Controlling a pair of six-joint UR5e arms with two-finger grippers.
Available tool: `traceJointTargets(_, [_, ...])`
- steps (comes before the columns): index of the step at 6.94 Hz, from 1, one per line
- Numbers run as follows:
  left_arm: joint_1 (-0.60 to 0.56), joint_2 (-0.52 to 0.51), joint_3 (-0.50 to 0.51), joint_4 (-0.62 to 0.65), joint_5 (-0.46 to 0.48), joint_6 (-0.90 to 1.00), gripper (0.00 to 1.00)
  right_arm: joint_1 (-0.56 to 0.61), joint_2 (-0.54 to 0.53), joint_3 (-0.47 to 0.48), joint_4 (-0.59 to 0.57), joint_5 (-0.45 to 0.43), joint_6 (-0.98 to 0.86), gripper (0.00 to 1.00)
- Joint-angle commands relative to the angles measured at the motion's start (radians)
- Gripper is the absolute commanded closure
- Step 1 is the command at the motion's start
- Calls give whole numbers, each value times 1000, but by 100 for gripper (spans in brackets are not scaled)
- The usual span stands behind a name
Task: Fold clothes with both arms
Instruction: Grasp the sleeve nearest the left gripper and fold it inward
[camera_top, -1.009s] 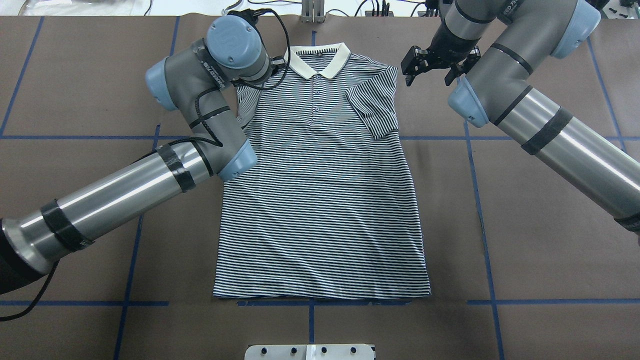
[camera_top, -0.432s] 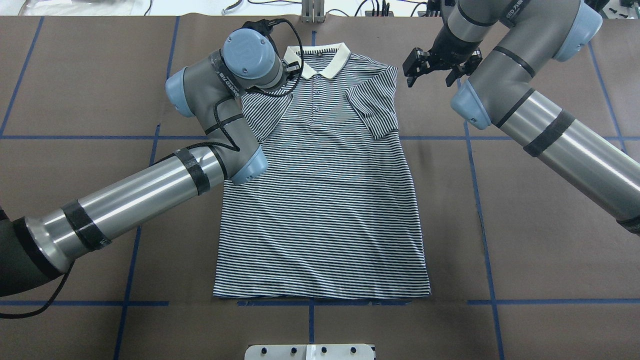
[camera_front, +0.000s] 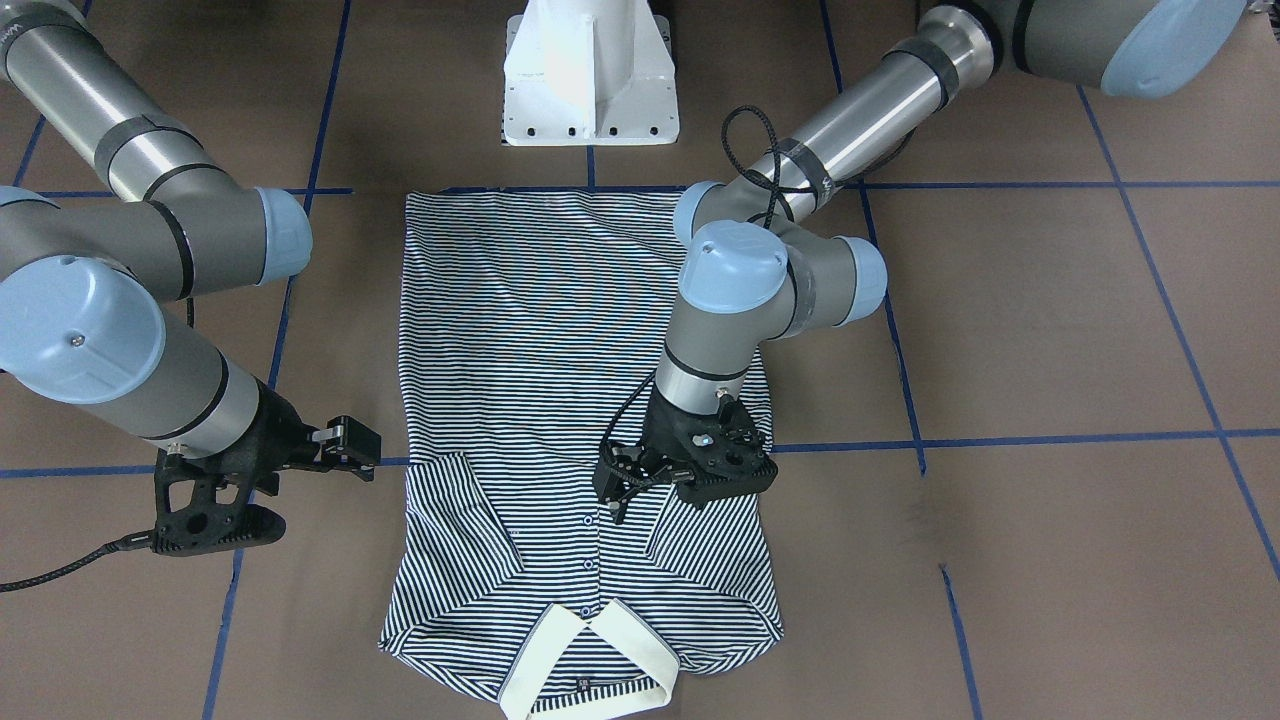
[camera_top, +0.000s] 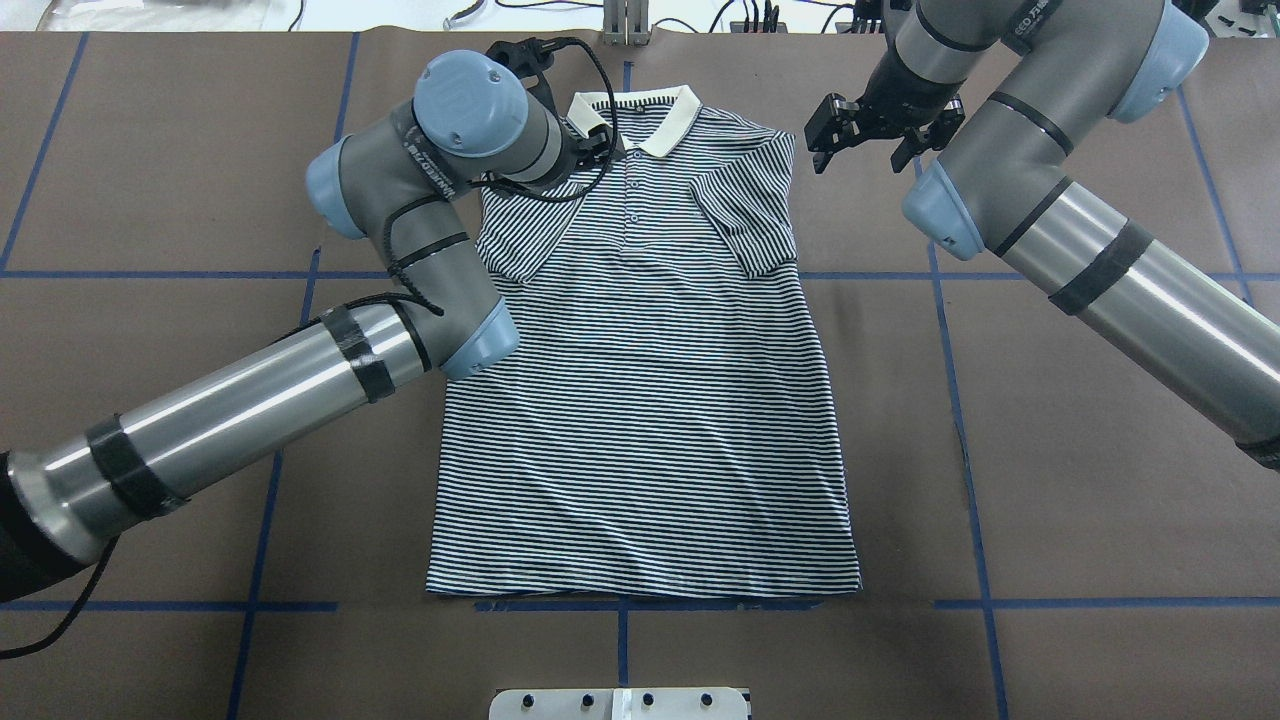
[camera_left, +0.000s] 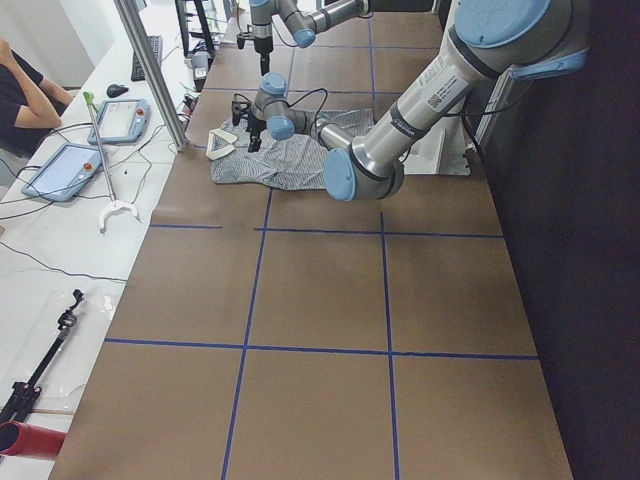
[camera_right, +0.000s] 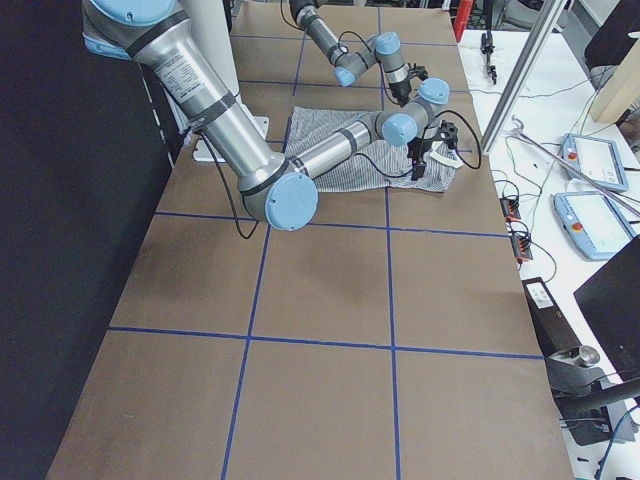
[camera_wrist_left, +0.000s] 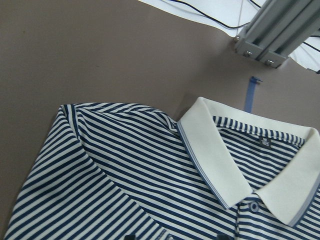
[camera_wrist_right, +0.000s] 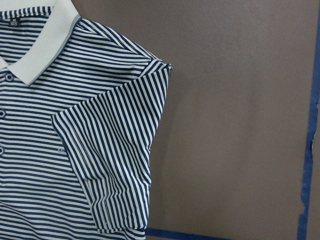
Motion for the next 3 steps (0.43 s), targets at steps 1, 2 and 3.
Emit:
traceJointTargets(1, [0, 196, -374, 225, -48, 57, 0, -40, -114, 191, -56, -11, 84, 0])
traceJointTargets(2, [-2, 269, -565, 382, -79, 133, 0, -98, -215, 324, -55, -70, 208, 0])
traceJointTargets(3, [1, 349, -706, 452, -94, 183, 0, -159, -290, 394, -46, -147, 294, 0])
